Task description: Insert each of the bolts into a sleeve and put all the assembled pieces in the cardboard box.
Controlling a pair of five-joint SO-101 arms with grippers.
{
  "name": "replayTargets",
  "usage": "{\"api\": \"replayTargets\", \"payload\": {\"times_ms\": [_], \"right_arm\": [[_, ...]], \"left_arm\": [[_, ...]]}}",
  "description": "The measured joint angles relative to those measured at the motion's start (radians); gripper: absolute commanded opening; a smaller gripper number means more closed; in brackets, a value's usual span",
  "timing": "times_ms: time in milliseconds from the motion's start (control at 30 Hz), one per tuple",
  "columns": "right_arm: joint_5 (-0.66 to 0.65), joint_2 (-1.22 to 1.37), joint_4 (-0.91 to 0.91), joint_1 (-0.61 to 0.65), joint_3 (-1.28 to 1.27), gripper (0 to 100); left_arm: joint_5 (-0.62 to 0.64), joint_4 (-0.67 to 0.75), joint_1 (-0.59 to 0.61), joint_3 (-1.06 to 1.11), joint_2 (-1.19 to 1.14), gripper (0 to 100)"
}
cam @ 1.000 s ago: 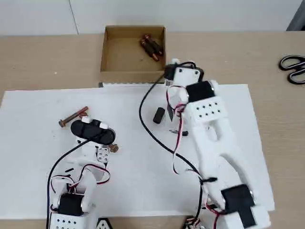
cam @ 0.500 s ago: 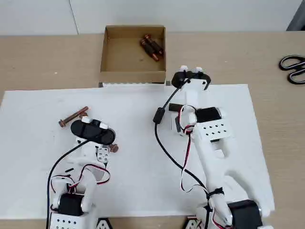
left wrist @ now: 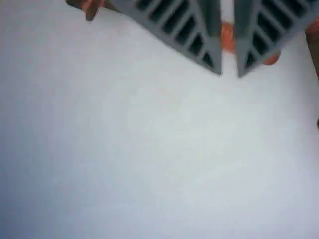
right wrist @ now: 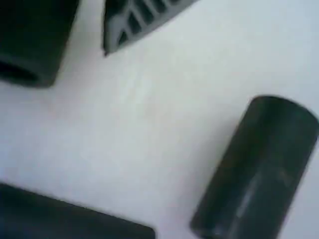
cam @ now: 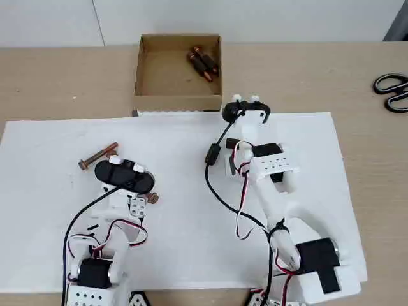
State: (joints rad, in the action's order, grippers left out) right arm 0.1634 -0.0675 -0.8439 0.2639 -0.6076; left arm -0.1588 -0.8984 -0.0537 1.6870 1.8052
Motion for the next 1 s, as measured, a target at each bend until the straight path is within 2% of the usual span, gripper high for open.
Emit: {"api": "replayTargets", "payload": {"times_ms": [167, 367, 500, 767, 833, 1000], "right_arm": [[0.0, 0.014, 0.008, 0.0, 0.0, 20.9], [-0.014, 0.011, 0.008, -0.014, 0.0, 0.0], [-0.06, 0.012, 0.009, -0.012, 0.0, 0.2], [-0.069, 0.012, 0.009, -0.011, 0.0, 0.2], [-0.069, 0.011, -0.043, -0.011, 0.028, 0.2], [-0.069, -0.083, -0.302, -0.002, 0.155, 0.2]], "left_arm": [[0.0, 0.0, 0.0, 0.0, 0.0, 1], [0.0, 0.0, 0.0, 0.0, 0.0, 1], [0.0, 0.0, 0.0, 0.0, 0.0, 1], [0.0, 0.0, 0.0, 0.0, 0.0, 1], [0.0, 0.0, 0.0, 0.0, 0.0, 1], [0.0, 0.0, 0.0, 0.0, 0.0, 1]]}}
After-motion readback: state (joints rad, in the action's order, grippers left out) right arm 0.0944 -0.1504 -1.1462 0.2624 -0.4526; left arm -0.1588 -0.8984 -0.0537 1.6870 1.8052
